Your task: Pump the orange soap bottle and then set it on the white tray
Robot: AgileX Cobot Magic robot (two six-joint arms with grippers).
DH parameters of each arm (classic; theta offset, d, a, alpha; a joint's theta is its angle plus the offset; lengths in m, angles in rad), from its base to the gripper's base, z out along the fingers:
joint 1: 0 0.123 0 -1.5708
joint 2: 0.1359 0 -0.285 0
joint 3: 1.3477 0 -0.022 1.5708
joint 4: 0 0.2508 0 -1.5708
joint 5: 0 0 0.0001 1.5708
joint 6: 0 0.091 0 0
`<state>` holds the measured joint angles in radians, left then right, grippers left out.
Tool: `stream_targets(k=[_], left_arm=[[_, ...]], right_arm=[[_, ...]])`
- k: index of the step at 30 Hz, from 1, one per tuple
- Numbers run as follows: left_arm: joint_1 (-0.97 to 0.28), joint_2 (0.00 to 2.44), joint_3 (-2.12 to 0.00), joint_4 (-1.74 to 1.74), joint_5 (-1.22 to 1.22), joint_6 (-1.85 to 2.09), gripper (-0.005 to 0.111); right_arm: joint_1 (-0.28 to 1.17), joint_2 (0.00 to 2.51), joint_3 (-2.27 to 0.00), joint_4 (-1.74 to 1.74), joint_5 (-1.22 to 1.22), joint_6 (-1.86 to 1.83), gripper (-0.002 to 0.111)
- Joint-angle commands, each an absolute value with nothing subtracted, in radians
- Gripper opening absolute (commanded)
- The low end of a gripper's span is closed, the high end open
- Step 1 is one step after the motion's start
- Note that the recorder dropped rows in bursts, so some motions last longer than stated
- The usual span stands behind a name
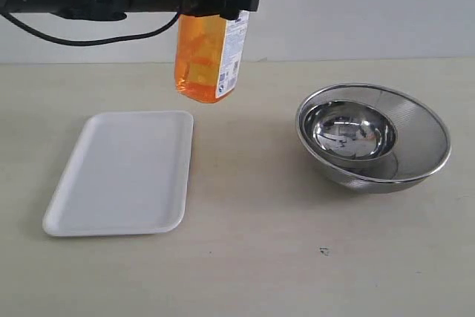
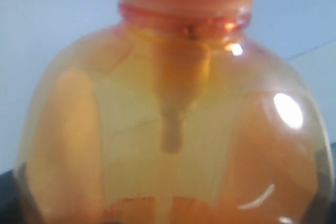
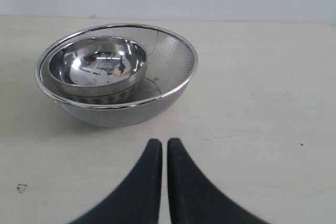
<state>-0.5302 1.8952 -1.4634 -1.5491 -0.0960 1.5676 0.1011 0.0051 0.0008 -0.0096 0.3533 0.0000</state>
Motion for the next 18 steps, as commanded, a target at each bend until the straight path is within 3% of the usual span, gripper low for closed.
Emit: stream_targets(k=[1, 6, 14, 18], left_arm=[[-0.599, 1.892, -1.469, -1.271, -0.505, 1.301, 0.005], [-0.684, 1.917, -1.39, -0.896, -0.757, 0.806, 0.005], [-0.714, 1.99, -1.319, -0.876, -0.771, 0.664, 0.005], [-0.742, 2.03, -1.275, -0.882, -0.91, 0.61, 0.005]], right_arm=[[0.101, 0.0, 0.0, -0.011, 0.341, 0.0, 0.001], [0.101, 0.0, 0.0, -0.011, 0.341, 0.0, 0.001], [0.101, 0.0, 0.0, -0.011, 0.341, 0.0, 0.001], [0.101, 0.0, 0.0, -0.011, 0.341, 0.0, 0.001]])
